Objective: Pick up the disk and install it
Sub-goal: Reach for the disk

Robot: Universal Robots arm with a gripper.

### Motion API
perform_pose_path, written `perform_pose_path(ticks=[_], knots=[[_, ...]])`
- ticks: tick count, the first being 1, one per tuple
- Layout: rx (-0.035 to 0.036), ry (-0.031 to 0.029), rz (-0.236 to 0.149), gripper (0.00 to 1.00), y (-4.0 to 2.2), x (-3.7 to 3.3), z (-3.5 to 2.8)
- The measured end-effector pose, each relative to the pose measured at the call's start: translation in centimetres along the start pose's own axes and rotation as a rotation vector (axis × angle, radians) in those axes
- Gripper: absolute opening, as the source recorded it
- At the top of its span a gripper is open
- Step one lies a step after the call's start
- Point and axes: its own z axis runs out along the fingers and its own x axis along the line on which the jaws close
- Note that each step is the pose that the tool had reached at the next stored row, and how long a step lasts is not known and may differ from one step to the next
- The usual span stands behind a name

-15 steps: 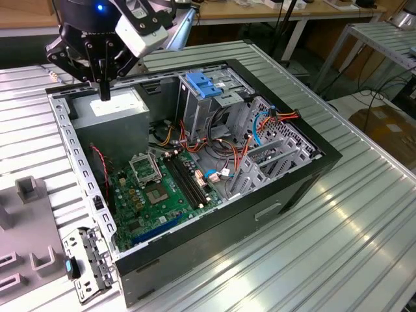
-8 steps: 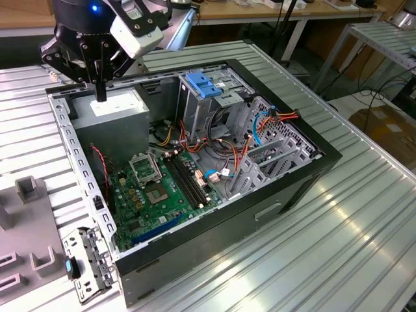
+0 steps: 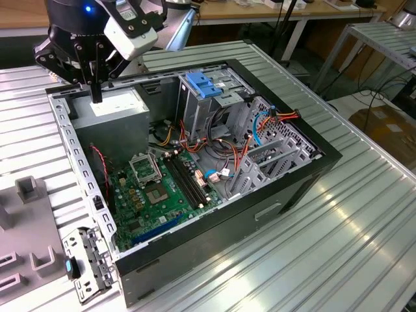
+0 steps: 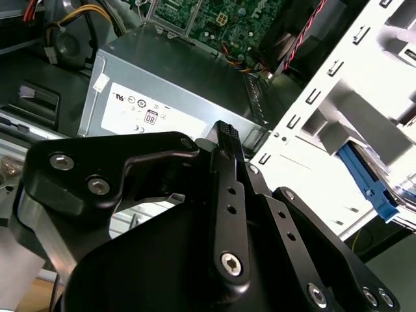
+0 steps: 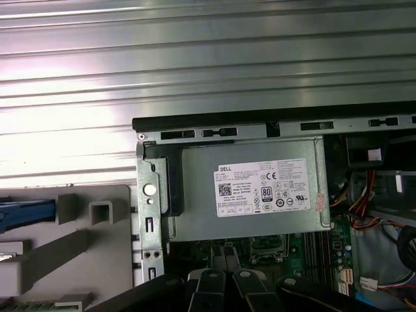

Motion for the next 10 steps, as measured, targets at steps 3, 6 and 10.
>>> perform_pose_path(ticks=[3,6,10], knots=[[0.0,0.001,0.0,0.11,-0.02,0.25,0.03],[0.0001,0.0021,0.0,0.11,-0.04,0.48,0.05],[0.0003,0.0039,0.0,0.11,-0.07,0.8,0.08]])
